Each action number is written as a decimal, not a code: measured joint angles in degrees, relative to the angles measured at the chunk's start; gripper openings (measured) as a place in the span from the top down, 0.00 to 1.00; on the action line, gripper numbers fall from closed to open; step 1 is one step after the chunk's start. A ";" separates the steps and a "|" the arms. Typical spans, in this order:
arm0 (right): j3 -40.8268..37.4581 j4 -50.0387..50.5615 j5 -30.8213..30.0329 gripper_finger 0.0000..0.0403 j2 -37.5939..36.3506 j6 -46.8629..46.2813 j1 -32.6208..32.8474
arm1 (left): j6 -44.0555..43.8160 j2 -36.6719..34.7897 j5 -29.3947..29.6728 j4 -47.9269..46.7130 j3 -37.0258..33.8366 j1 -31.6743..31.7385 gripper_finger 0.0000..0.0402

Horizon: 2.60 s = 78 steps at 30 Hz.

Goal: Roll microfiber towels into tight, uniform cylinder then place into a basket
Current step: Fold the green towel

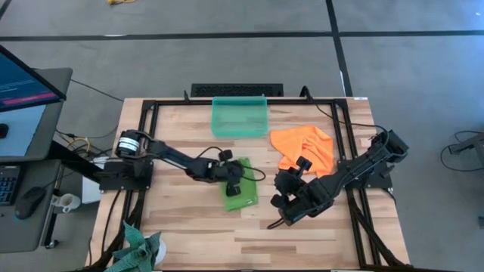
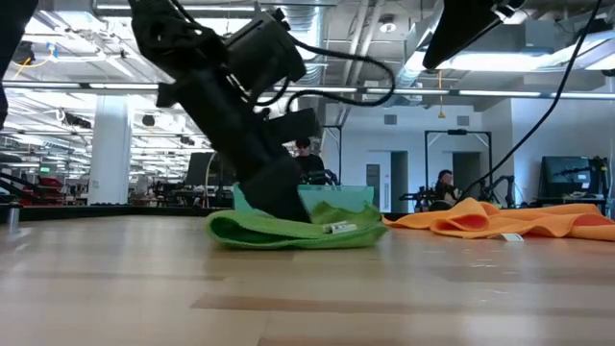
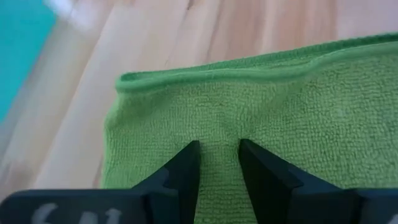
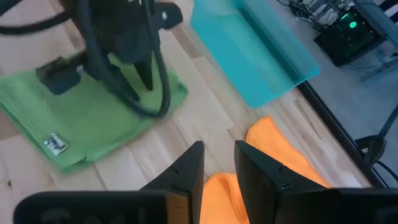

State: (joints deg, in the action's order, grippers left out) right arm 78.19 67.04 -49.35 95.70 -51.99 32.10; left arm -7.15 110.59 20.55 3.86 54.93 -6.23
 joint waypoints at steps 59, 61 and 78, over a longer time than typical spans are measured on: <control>4.29 -30.51 12.77 0.71 19.45 36.06 2.75 | -5.22 -2.79 16.74 -12.89 0.75 -29.64 0.60; 4.23 -30.43 14.21 0.69 19.85 36.05 2.34 | -5.33 -2.47 16.84 -13.67 0.70 -29.16 0.55; 3.96 -32.64 18.08 0.41 19.87 37.45 0.83 | -5.71 -2.51 15.83 -13.64 0.68 -27.55 0.48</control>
State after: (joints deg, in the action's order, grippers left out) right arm 82.15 34.39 -31.27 115.57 -14.54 32.92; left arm -12.86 108.07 36.39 -9.78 55.61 -33.78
